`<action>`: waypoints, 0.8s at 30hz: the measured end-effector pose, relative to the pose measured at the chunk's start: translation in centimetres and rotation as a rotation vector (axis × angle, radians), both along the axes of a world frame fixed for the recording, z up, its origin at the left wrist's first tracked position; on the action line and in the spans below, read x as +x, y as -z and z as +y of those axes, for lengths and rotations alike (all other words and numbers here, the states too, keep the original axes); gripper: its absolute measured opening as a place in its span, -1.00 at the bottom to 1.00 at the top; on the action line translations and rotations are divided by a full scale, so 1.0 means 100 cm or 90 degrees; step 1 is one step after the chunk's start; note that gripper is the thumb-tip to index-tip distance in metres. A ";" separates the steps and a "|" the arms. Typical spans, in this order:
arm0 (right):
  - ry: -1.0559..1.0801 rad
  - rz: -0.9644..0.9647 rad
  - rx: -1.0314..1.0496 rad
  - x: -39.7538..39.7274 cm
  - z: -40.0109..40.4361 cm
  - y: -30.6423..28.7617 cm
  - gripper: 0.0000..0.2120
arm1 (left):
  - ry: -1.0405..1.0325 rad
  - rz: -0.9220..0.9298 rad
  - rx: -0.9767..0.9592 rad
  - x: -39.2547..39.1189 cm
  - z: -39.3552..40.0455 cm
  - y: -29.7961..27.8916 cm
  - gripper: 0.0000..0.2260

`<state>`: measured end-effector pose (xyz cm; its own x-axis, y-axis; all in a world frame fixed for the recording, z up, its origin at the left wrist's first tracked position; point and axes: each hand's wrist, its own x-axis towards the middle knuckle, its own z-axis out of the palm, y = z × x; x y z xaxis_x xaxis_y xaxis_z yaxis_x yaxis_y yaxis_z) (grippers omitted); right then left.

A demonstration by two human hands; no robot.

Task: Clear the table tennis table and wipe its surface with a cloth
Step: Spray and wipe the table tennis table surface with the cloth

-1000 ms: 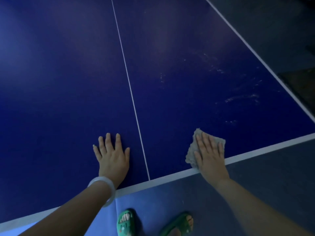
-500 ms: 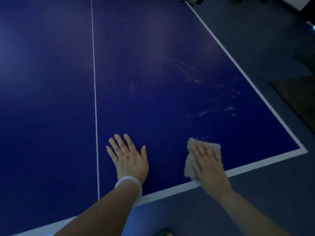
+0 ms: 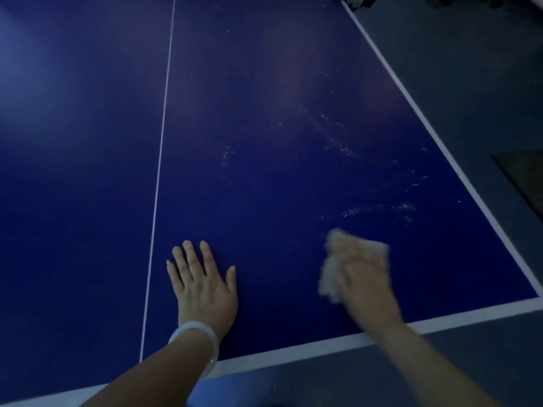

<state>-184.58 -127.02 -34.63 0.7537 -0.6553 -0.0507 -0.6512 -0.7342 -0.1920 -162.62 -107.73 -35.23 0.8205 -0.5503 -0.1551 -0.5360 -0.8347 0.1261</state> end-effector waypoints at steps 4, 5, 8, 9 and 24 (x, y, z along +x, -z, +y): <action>0.431 0.023 0.001 -0.004 -0.023 0.000 -0.45 | -0.003 -0.006 0.011 -0.001 0.000 0.003 -0.33; 0.412 0.026 -0.026 0.008 -0.010 0.001 -0.45 | -0.003 -0.009 0.008 -0.001 -0.001 0.003 -0.34; 0.086 0.031 -0.056 0.049 0.034 0.005 -0.45 | -0.002 -0.010 0.007 0.000 -0.001 0.003 -0.29; -0.051 0.045 -0.061 0.056 0.043 0.007 -0.45 | -0.001 -0.013 0.003 0.000 0.000 0.003 -0.30; 0.018 0.031 -0.052 0.106 0.021 0.010 -0.46 | -0.002 -0.011 0.006 0.001 -0.001 0.002 -0.27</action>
<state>-173.94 -124.92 -35.63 0.7326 -0.6799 -0.0321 -0.6792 -0.7272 -0.0994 -162.48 -107.85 -35.46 0.8252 -0.5457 -0.1457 -0.5350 -0.8379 0.1084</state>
